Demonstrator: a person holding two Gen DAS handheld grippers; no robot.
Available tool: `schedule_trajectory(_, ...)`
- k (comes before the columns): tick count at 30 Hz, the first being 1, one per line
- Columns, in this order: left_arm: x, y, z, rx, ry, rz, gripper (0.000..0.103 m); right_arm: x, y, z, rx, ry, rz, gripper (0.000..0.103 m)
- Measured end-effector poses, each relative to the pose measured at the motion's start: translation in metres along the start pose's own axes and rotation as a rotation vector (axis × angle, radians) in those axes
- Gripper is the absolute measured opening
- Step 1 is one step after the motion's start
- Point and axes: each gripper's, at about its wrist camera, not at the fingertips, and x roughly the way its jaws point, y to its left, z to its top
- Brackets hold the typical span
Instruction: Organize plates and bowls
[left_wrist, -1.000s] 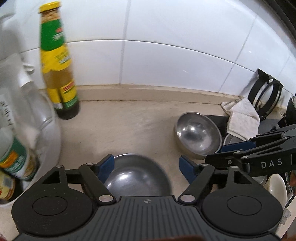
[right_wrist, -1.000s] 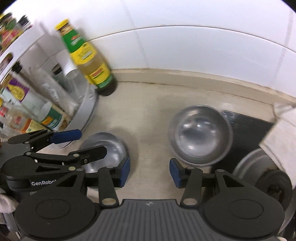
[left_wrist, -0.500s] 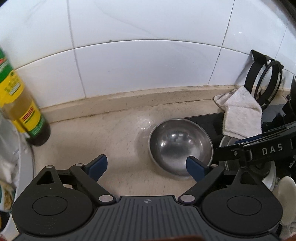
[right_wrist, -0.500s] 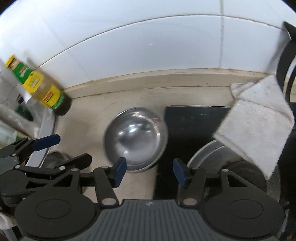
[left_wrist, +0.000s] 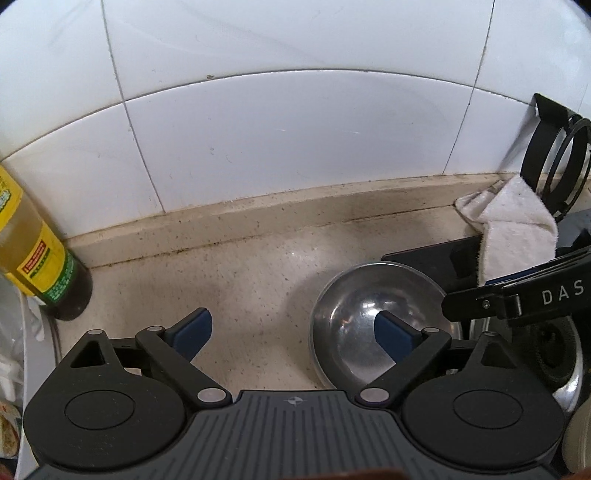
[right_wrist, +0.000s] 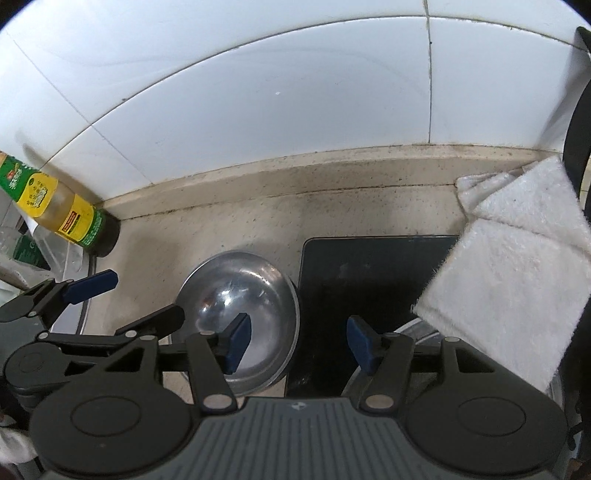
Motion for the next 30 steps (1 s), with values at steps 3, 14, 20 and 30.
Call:
schedule_trajectory(3,0.003,-0.005,0.001,0.023,-0.009,0.008,0.098,0.005,-0.002,0.002,0.001,0.007,0.002,0.059)
schedule_trajectory(14,0.013,-0.018,0.001,0.068,-0.004,-0.009,0.099,0.009,-0.013,0.0,0.029,-0.001,-0.014,0.059)
schedule_trajectory(20,0.017,-0.025,0.002,0.094,0.007,-0.017,0.099,0.011,-0.012,0.002,0.025,-0.003,-0.007,0.059)
schedule_trajectory(30,0.026,-0.03,-0.003,0.12,0.031,-0.02,0.095,0.025,0.001,0.001,-0.018,0.015,0.032,0.059)
